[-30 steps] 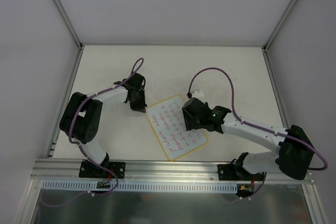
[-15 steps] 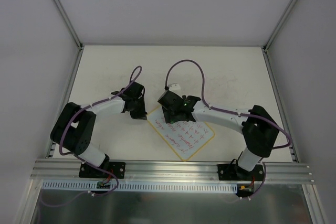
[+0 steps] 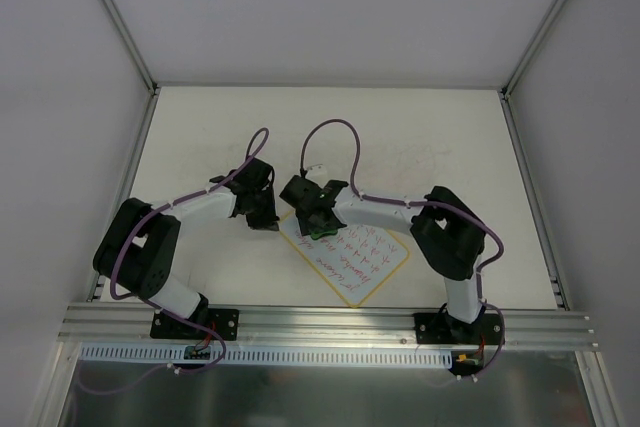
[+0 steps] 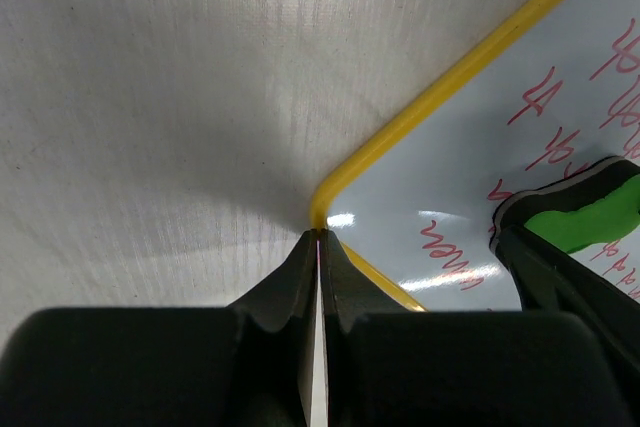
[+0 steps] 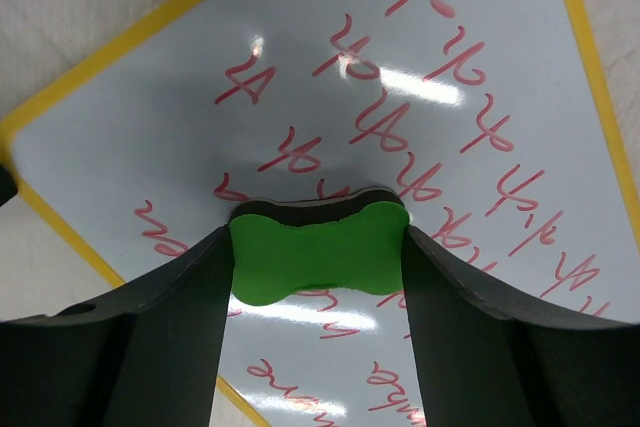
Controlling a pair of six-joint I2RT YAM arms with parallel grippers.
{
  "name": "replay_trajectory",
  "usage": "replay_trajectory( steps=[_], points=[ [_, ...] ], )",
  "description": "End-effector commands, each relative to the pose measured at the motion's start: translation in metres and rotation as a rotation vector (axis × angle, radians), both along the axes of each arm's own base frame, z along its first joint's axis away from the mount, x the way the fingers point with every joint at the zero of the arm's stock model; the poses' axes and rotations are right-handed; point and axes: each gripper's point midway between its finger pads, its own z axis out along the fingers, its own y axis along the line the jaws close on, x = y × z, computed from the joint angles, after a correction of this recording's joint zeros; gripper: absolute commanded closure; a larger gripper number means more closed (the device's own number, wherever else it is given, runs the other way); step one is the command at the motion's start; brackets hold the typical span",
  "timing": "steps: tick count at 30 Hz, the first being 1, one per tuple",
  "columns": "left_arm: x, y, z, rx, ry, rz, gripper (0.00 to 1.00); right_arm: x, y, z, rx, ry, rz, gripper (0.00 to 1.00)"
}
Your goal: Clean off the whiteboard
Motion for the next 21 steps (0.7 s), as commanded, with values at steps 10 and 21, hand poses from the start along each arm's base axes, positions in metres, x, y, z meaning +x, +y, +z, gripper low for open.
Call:
replay_trajectory(
  steps=[10, 21],
  points=[
    [-0.049, 0.029, -0.033, 0.128, 0.174, -0.022, 1.00, -0.009, -0.073, -0.025, -0.146, 0.097, -0.198, 0.64],
    [-0.048, 0.028, -0.031, 0.108, 0.174, -0.014, 1.00, -0.004, -0.142, -0.011, -0.117, 0.110, -0.329, 0.64]
  ],
)
